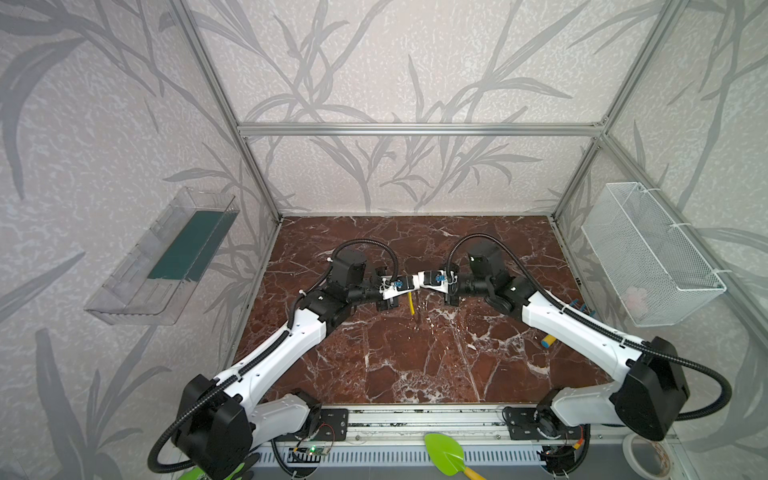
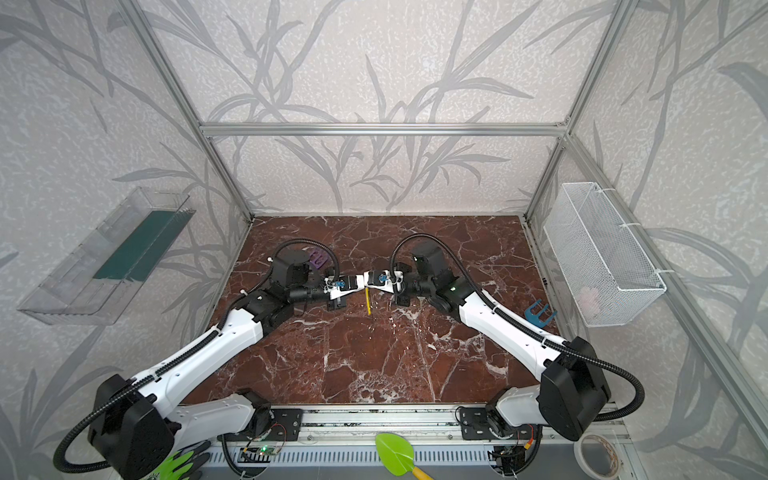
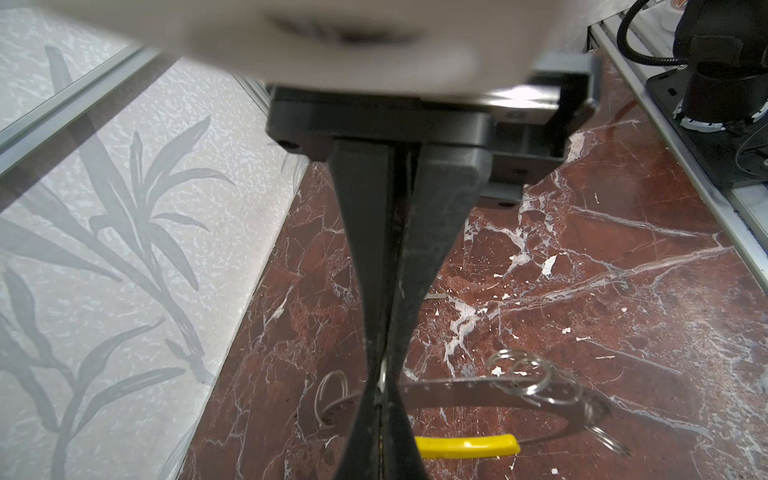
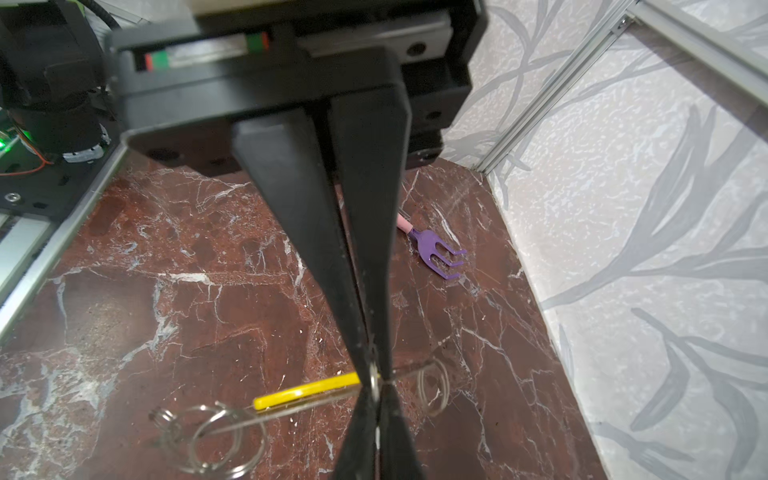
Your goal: Put the keys on the keyring
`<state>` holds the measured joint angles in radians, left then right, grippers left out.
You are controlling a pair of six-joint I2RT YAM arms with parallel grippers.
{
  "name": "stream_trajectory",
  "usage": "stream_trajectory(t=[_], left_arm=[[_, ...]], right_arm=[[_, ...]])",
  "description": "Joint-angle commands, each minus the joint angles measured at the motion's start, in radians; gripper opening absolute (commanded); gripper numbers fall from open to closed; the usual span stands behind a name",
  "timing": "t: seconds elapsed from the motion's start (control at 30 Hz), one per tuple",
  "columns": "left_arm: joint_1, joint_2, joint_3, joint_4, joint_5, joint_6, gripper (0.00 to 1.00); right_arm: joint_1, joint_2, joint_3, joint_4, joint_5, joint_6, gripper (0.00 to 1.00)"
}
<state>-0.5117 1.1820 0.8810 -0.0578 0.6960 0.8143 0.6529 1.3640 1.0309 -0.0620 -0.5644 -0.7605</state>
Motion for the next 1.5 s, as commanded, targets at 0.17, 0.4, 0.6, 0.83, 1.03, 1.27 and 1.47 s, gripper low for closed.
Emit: stream_trajectory(t=[0.17, 0.4, 0.6, 0.83, 1.03, 1.27, 1.47], left_arm=[[0.004, -0.012, -0.045, 0.2, 0.058, -0.125, 0.0], [0.016, 0.002, -0.082, 0.39, 0.124, -0.297, 0.0], [0.018, -0.002, -0.096, 0.456, 0.132, -0.36, 0.0], [0.022, -0.022, -0.105, 0.504, 0.139, -0.427, 0.0], [0.025, -0.025, -0.1, 0.528, 0.154, -0.483, 0.0], [0.04, -0.029, -0.037, 0.423, 0.158, -0.583, 0.0], [0.041, -0.044, -0.014, 0.359, 0.169, -0.573, 0.0]], right_arm=[[-0.045, -0.126, -0.148, 0.183, 0.058, 0.117, 0.43], [-0.076, -0.183, -0.231, 0.313, 0.03, 0.282, 0.38], [-0.077, -0.197, -0.24, 0.396, -0.018, 0.39, 0.27], [-0.078, -0.198, -0.223, 0.4, -0.098, 0.468, 0.25], [-0.077, -0.203, -0.23, 0.429, -0.106, 0.511, 0.22], [-0.078, -0.217, -0.226, 0.419, -0.074, 0.521, 0.21], [-0.078, -0.226, -0.225, 0.398, -0.057, 0.526, 0.21]])
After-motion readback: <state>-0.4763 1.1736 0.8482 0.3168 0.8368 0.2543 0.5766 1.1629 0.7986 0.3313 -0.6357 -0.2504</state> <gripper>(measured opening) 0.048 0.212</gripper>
